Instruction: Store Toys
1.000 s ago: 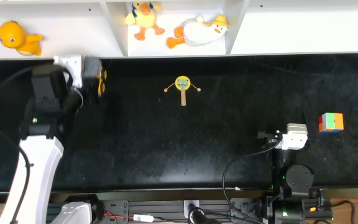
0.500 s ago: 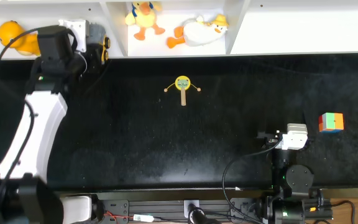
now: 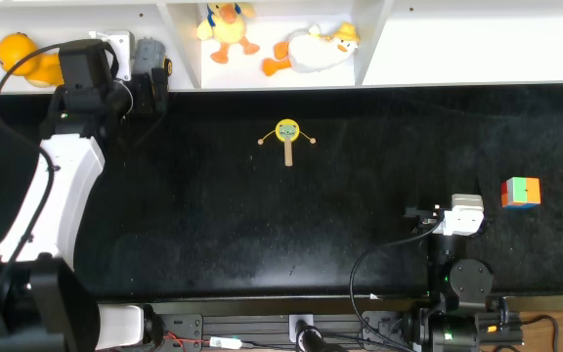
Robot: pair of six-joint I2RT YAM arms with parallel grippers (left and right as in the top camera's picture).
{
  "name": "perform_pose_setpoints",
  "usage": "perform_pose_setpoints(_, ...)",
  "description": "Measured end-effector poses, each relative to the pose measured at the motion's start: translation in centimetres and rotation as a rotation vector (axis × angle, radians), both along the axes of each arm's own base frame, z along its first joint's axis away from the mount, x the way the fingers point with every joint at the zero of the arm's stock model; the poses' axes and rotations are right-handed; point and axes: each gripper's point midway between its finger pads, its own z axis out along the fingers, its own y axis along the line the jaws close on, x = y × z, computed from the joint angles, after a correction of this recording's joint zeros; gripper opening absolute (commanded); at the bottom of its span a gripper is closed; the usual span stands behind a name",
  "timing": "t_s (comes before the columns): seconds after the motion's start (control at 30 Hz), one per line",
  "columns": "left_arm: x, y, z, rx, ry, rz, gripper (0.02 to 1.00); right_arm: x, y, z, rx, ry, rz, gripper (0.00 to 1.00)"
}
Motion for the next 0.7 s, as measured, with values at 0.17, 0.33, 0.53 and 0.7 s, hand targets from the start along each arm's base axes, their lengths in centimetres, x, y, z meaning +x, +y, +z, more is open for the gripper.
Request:
perform_pose_setpoints(0.17,-4.2,0.8,2.2,0.039,-0.061,0.040,0.998,0.0,0.0,0.0,0.000,0.001,0.000,0.993)
perform_pose_setpoints(0.33,-10.4,1.2,4.3,0.066,-0.175,0.074,0.998,0.0,0.0,0.0,0.000,0.000,0.000,0.996)
perform_pose_setpoints(0.53,-15.6,1.0,3.0,0.059,-0.260,0.082,0.998,0.0,0.0,0.0,-0.001,0.000,0.000,0.996)
perform_pose_setpoints(0.7,-17.0,0.9,1.8,0.049,-0.422,0.091,0.998,0.0,0.0,0.0,0.000,0.000,0.000,0.996)
